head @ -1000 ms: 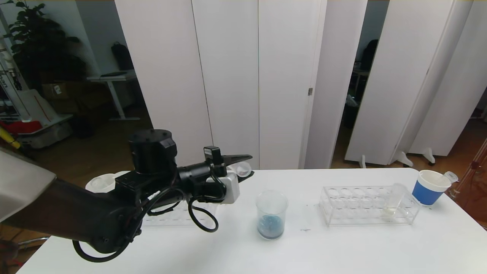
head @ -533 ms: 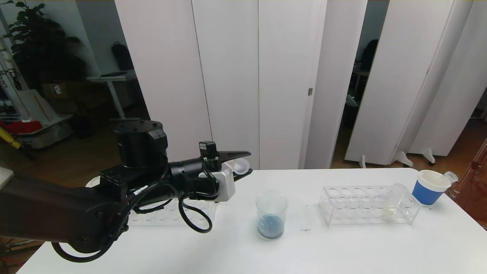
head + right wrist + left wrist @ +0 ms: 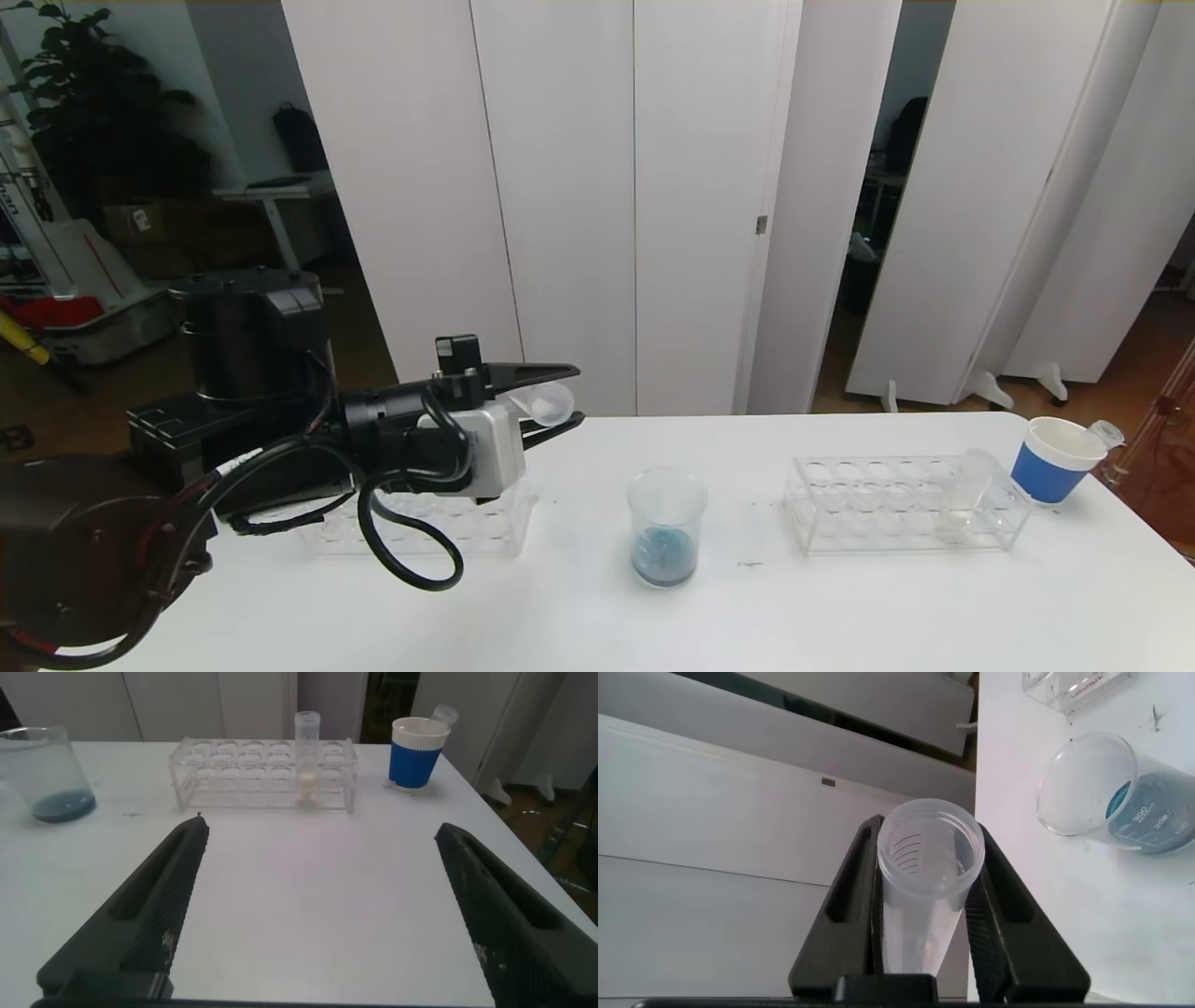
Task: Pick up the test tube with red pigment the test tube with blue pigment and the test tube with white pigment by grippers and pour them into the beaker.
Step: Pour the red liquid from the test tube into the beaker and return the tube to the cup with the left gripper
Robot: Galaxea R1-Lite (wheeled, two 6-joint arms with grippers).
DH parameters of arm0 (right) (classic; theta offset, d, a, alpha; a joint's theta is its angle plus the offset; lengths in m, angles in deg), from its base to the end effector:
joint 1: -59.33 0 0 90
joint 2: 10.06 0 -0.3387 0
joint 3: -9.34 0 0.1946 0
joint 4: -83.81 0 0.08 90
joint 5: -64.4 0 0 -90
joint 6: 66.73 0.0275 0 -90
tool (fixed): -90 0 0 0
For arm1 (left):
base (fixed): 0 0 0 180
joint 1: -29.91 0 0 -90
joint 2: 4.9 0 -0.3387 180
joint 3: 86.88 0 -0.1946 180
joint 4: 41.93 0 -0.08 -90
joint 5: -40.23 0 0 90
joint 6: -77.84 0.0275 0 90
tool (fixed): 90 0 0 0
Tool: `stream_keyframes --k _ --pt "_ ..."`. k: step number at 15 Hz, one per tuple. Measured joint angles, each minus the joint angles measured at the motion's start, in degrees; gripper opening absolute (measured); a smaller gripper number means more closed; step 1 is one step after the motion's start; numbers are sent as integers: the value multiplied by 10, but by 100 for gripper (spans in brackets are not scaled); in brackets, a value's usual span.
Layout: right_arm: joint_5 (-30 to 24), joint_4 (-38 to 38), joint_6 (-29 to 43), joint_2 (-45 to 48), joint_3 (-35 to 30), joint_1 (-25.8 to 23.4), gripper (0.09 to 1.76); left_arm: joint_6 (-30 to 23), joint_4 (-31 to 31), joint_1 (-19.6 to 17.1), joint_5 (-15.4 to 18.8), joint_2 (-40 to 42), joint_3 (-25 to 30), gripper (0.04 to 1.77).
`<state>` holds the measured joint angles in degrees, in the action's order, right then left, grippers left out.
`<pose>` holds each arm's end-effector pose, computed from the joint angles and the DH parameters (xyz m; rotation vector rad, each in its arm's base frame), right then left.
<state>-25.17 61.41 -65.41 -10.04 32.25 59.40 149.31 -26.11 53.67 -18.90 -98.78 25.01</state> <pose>-0.0520 -0.0003 0.0767 0.0231 -0.0093 -0.0062 0.2691 -0.1339 0.2354 1.1323 -0.4346 -0.9314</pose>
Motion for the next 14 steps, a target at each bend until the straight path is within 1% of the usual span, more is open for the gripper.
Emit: stream_keyframes --k 2,4,6,7,8,9,10,11,13,14 --pt "0 0 0 0 0 0 174 1 -51 0 -7 25 -6 58" --pt "0 0 0 0 0 0 174 2 -116 -1 -15 51 -14 58" --pt "0 0 0 0 0 0 174 -18 -126 -1 -23 75 -19 58" --pt "0 0 0 0 0 0 174 -25 -128 1 -43 85 -19 58" --pt "0 0 0 0 0 0 174 -30 -132 2 -70 95 -17 58" --pt "0 0 0 0 0 0 174 -47 -137 5 -87 106 -14 58" --pt "0 0 0 0 0 0 174 -75 -140 8 -96 114 -12 58" --pt "0 0 0 0 0 0 174 -114 -143 9 -106 121 -11 58" --pt "0 0 0 0 0 0 174 -235 -153 10 -132 133 -11 58" --pt "0 0 0 0 0 0 174 -294 -155 14 -154 138 -12 58"
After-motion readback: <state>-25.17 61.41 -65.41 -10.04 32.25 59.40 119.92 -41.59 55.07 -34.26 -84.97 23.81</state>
